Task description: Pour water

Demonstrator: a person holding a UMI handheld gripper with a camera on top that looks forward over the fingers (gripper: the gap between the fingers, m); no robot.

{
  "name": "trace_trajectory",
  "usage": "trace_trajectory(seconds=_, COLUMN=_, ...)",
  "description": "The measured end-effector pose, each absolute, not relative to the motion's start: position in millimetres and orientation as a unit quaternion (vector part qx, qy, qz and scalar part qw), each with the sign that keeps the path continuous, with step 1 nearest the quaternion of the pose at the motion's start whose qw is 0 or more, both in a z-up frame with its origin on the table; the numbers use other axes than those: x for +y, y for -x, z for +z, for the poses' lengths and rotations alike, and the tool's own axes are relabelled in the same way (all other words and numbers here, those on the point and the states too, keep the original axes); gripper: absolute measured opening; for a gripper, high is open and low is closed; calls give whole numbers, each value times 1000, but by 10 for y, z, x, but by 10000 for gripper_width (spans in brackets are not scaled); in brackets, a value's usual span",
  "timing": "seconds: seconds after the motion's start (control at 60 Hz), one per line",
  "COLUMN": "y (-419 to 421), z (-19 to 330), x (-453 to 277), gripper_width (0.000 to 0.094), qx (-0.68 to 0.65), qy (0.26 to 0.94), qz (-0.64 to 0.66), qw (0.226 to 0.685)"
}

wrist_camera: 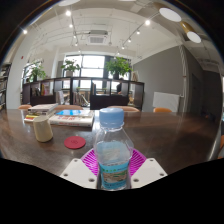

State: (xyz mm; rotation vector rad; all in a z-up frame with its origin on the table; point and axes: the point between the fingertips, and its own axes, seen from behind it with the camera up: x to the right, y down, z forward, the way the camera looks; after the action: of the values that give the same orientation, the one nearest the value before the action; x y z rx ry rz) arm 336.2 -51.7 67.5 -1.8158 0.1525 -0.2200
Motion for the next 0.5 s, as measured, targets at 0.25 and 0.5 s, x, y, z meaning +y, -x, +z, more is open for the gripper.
trace_trajectory(seconds=0.25, y=-3270, z=753, x=-362, gripper_width=333, qx=12, qy=810, qz=-163, qw=563)
trace_trajectory(seconds=0.5, y=-2634, z=1388, x=459, gripper_width=336, qx=-188, qy=779, qz=-307, qw=512)
